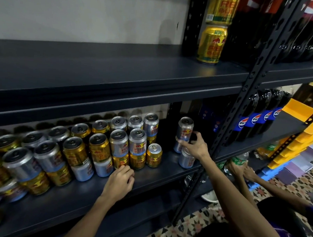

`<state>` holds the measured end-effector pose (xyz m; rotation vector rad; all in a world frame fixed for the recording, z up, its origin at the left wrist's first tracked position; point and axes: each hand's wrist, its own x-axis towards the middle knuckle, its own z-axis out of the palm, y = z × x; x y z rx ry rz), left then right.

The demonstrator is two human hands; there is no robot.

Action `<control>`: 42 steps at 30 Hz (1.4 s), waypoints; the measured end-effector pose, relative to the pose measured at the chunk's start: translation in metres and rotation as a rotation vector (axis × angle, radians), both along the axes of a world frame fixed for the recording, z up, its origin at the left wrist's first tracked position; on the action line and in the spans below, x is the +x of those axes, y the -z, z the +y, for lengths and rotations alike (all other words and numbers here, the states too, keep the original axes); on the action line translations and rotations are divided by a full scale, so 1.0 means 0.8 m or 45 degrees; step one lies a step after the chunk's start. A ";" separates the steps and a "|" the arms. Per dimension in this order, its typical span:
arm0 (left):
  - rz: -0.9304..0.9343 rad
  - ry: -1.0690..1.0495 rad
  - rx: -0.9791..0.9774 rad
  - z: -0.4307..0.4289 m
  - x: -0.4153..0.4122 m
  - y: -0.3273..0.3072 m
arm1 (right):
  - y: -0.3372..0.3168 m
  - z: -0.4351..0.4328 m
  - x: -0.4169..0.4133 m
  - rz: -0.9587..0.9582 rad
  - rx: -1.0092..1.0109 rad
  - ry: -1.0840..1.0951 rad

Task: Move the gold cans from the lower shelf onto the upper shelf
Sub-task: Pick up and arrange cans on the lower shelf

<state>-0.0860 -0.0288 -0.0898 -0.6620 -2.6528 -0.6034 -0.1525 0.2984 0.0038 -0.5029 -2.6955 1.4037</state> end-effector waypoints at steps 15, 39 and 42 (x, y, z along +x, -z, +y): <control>-0.003 0.004 0.001 -0.001 -0.002 0.006 | 0.060 -0.011 0.086 0.346 0.254 -0.119; -0.004 -0.010 -0.002 -0.001 -0.002 0.003 | 0.030 -0.069 0.092 0.776 0.536 0.053; -0.017 -0.011 -0.011 -0.001 -0.003 0.005 | -0.002 -0.099 0.067 0.851 0.368 -0.131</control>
